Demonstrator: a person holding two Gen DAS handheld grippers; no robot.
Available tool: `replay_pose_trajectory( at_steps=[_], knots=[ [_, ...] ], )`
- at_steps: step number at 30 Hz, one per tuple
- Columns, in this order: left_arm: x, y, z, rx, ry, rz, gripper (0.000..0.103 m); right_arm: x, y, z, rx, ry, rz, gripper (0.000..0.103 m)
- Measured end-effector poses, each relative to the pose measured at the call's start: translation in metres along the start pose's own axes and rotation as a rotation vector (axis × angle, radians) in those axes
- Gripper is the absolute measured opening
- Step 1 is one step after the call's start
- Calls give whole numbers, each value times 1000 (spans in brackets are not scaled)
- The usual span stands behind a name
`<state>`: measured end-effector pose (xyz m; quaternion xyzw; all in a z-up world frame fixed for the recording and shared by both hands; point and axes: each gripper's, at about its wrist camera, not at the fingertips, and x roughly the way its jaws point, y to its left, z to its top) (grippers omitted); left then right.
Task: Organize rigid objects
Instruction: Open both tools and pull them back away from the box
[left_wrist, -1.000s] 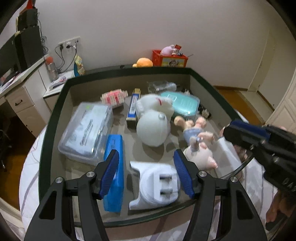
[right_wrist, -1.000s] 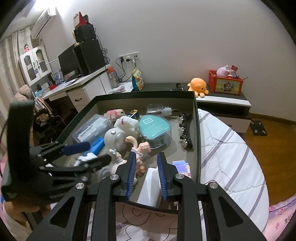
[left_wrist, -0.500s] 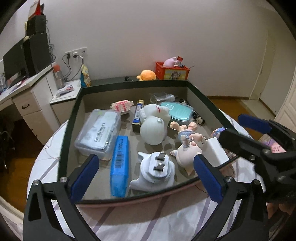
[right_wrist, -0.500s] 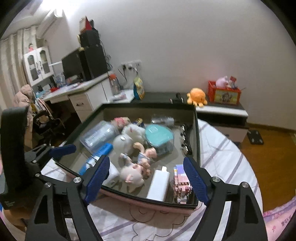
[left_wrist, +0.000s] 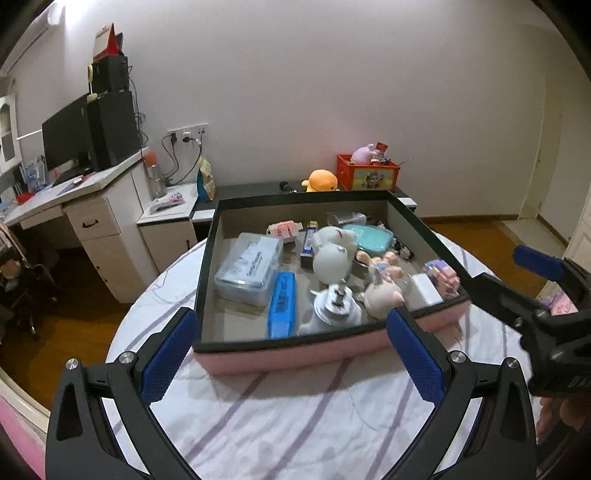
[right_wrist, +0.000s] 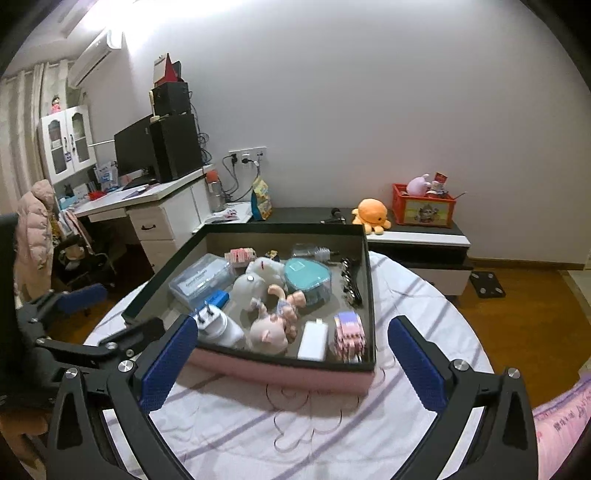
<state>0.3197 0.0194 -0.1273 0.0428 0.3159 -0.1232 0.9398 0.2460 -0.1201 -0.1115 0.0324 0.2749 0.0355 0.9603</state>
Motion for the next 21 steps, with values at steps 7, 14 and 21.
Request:
replay_pose_trajectory(
  at_steps=[7,14,21],
  knots=[
    [-22,-4,-8,-2,-32,48,103,-18,3,-10,14,8,-47,103],
    [-53,-8,-6,6,-81,65,103,-44,7,-2,19,-29,-70,103],
    [-92,-9,-5,-5,-153,63,103,-75,10,0,48,-46,-84,103]
  ],
)
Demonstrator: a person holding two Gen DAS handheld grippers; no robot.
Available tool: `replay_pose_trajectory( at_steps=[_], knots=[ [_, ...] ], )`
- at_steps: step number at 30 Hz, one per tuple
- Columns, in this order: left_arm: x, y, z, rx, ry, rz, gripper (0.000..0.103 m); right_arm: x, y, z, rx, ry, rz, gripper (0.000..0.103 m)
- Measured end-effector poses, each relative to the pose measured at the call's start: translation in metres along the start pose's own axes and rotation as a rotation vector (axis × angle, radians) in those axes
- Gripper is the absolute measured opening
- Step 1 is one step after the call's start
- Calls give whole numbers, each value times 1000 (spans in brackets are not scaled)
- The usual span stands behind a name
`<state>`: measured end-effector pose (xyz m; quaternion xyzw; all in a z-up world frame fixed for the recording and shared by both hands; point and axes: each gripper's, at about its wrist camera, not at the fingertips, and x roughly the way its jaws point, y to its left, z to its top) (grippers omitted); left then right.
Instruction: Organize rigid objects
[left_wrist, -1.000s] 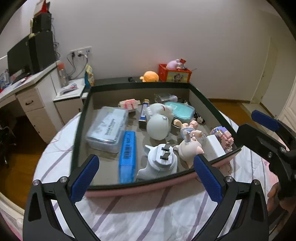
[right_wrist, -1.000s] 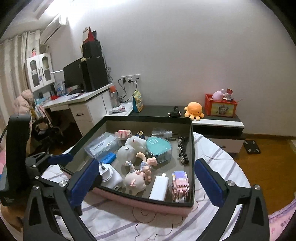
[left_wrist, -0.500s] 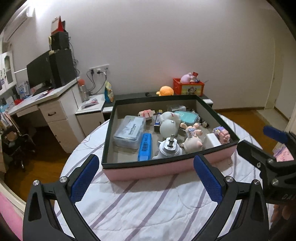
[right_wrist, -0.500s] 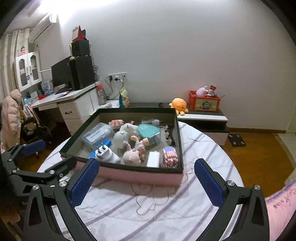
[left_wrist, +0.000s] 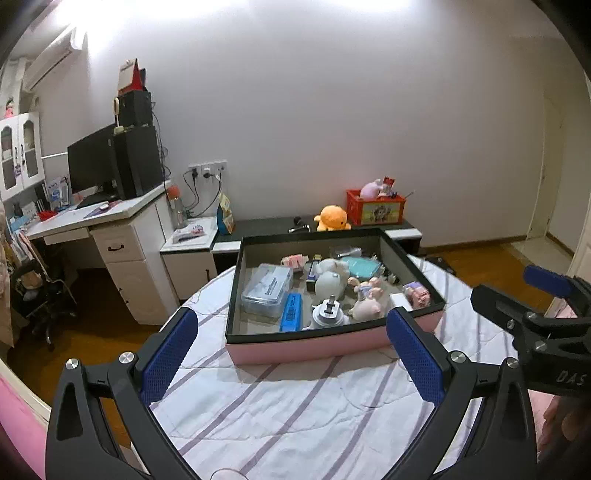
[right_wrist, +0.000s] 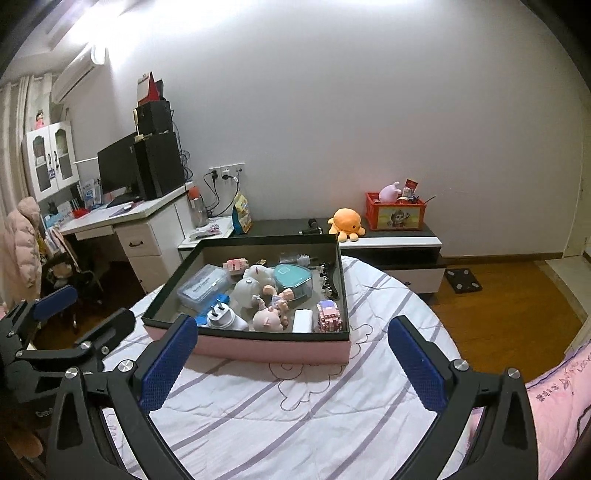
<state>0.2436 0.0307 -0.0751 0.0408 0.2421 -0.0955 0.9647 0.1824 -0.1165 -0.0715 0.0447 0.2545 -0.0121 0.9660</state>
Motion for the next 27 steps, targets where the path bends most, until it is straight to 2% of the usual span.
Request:
replay_pose_trajectory(
  at_steps=[5,10,20,27],
  knots=[
    [-36,-2,3,8,-51,36,103,-27,9,0,-32,-21,-25,103],
    [-84,1,2,1,-137,46,103,-76,20,0,-55,-108,-31,103],
    [-208,7,0,-11,-327,79,103,-194,50,-7,-119,-311,-62,103],
    [-261,7,-12,-37,-389,70,103,-247,65,-18,-138,-400,-87,103]
  ],
)
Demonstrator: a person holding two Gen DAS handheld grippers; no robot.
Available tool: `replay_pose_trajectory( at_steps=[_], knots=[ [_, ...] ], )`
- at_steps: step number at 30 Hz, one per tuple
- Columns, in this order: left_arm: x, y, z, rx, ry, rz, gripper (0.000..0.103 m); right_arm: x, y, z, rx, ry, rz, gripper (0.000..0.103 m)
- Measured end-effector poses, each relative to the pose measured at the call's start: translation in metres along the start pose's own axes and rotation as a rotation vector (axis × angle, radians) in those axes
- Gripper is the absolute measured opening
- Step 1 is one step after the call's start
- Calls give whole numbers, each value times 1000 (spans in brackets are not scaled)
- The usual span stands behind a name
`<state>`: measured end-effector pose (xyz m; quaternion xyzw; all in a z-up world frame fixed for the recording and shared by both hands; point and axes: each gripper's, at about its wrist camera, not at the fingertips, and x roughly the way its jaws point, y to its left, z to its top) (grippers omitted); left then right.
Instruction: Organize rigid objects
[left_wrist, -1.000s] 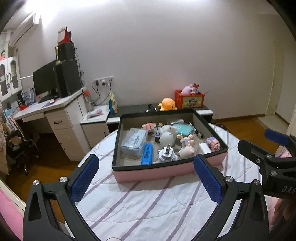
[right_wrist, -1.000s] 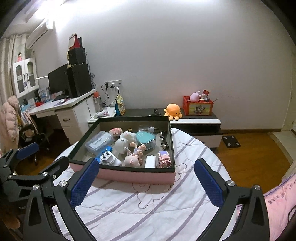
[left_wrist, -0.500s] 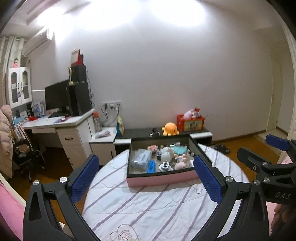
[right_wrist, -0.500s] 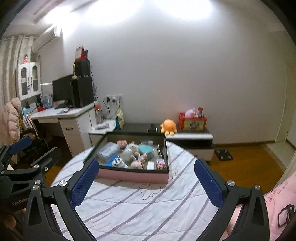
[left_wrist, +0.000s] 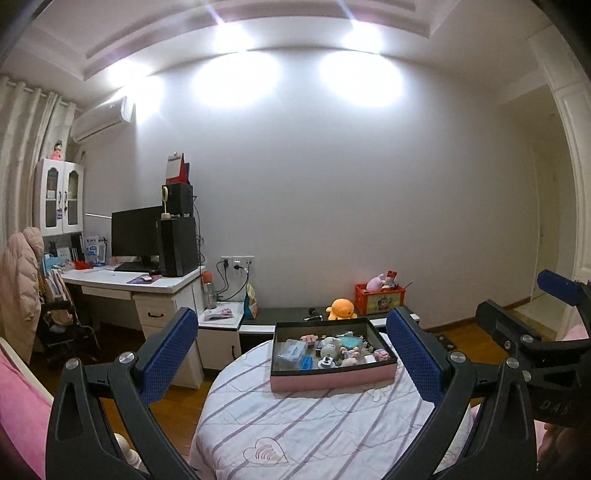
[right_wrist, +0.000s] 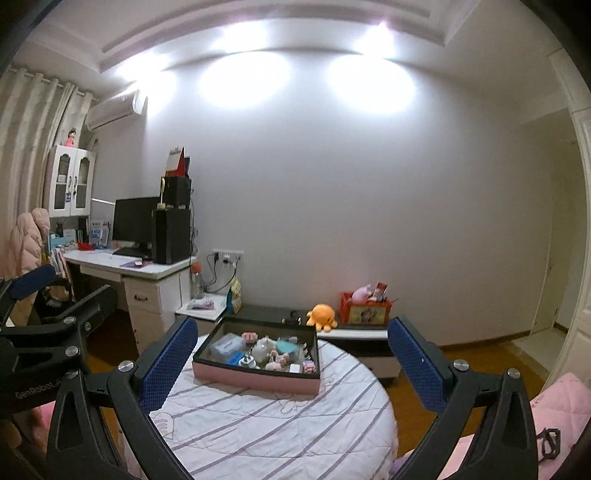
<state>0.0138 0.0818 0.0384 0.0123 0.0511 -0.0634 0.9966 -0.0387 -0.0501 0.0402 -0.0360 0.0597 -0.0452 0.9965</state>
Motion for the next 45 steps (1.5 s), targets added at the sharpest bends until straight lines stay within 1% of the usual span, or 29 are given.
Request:
replay_pose_trajectory(
  at_steps=[4,8,13,22,45],
  knots=[
    [-25,-2,5,12,-45,19,103,-20,1,4,9,-28,16,103],
    [-48,-4,10,30,-95,55,103,-33,2,9,4,-59,24,103],
    [-62,-1,15,15,-126,52,103,-43,6,15,-4,-94,28,103],
    [-63,-6,16,40,-149,77,103,-47,11,15,-13,-93,21,103],
    [-61,-4,14,38,-136,61,103,-51,12,15,-12,-84,1,103]
  ],
)
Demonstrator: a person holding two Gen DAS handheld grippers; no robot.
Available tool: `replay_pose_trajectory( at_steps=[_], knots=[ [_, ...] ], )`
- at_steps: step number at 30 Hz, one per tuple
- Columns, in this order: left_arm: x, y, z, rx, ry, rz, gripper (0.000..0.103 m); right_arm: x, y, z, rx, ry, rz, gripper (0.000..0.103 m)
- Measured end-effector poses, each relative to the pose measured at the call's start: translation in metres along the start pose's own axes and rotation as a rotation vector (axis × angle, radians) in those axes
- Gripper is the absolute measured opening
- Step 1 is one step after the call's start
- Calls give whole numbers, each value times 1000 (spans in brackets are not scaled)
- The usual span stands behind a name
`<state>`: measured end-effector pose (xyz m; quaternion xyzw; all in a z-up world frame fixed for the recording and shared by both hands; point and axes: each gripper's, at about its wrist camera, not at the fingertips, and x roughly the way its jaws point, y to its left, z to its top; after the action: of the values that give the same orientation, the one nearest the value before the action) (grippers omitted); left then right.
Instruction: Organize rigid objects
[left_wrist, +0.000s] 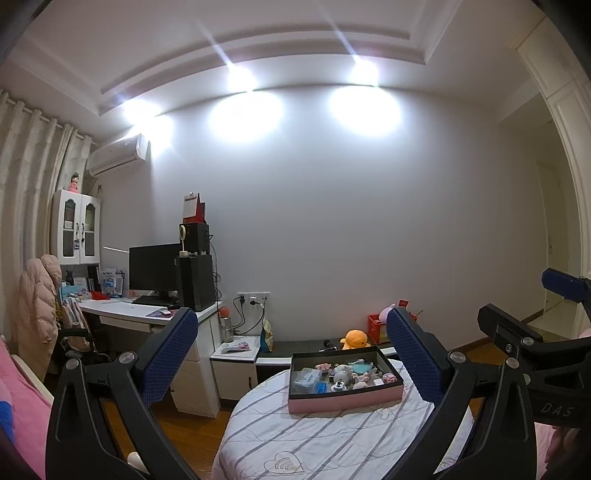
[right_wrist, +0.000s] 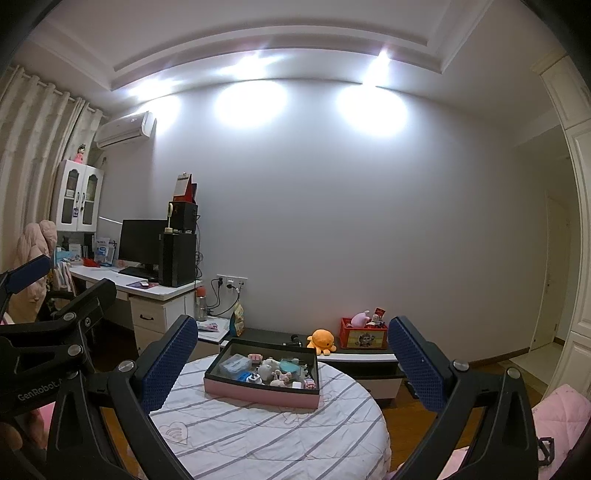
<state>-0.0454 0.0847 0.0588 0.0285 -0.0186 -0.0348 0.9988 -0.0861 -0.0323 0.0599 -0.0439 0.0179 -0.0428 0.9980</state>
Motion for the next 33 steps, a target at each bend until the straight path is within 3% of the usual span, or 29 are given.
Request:
replay_pose_trajectory(
  at_steps=[33],
  knots=[
    [1,0,1,0,1,0,103,2,-2,1,5,8,-1,103]
  ],
)
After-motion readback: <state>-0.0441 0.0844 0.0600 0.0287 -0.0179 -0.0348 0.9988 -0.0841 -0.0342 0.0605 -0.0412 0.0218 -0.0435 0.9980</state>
